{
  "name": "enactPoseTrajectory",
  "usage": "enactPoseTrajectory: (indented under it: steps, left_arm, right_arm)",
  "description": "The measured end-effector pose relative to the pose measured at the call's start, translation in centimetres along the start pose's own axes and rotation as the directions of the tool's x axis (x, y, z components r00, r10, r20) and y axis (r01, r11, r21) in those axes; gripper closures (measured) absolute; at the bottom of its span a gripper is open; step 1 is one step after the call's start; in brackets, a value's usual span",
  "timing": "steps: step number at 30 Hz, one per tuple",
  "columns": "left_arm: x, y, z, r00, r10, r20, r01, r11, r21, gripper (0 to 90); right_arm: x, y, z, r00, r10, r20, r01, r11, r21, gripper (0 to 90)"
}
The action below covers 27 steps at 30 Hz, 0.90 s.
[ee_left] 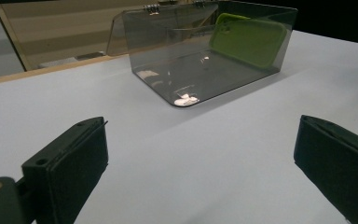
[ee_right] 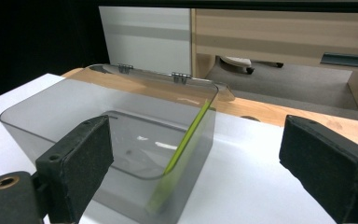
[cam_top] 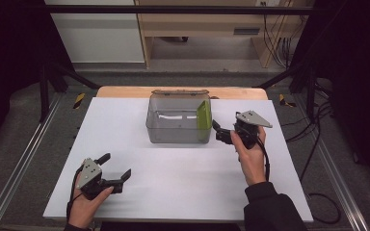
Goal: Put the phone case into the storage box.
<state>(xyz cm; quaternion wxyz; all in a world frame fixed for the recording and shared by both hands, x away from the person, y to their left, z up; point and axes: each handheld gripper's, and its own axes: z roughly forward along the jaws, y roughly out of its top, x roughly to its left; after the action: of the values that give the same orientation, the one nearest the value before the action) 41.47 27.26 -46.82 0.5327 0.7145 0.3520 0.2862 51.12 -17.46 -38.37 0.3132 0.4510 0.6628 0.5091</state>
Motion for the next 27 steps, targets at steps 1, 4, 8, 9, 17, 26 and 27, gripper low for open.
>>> enactPoseTrajectory:
  steps: [1, 4, 8, 9, 17, 26, 27]
  left_arm:
    - [0.1, 0.0, 0.0, 1.0, -0.001, -0.002, 0.001, 1.0, 0.0, 2.5]
    - [0.2, 0.0, -0.1, 1.0, -0.007, -0.004, 0.007, 1.0, -0.001, 2.6]
    - [0.4, -0.1, -0.2, 0.9999, -0.011, -0.009, 0.011, 0.9999, 0.0, 2.6]
    - [0.4, -0.1, -0.2, 0.9999, -0.011, -0.01, 0.011, 0.9999, 0.001, 2.6]
    - [0.5, -0.1, -0.2, 0.9998, -0.015, -0.014, 0.015, 0.9999, 0.002, 2.6]
    - [0.7, -0.2, -0.3, 0.9996, -0.026, -0.013, 0.026, 0.9996, -0.007, 2.4]
    - [0.8, -0.2, -0.3, 0.9995, -0.028, -0.013, 0.028, 0.9996, -0.008, 2.2]
  right_arm:
    - [-0.1, -0.2, -0.3, 1.0, 0.005, -0.005, -0.005, 1.0, -0.001, 9.3]
    - [-0.5, -0.7, -1.0, 1.0, -0.001, -0.007, 0.001, 1.0, -0.001, 9.1]
    - [-0.9, -1.3, -1.9, 0.9999, -0.014, -0.007, 0.014, 1.0, 0.004, 9.1]
    - [-0.9, -1.5, -2.2, 0.9999, -0.014, -0.007, 0.014, 1.0, 0.004, 9.1]
    - [-1.9, -2.7, -3.7, 0.9999, -0.016, -0.002, 0.016, 1.0, 0.009, 8.8]
    - [-2.7, -3.8, -5.0, 0.9998, -0.008, -0.02, 0.008, 1.0, 0.014, 6.9]
    - [-2.8, -4.0, -5.1, 0.9997, -0.006, -0.025, 0.006, 1.0, 0.017, 6.6]
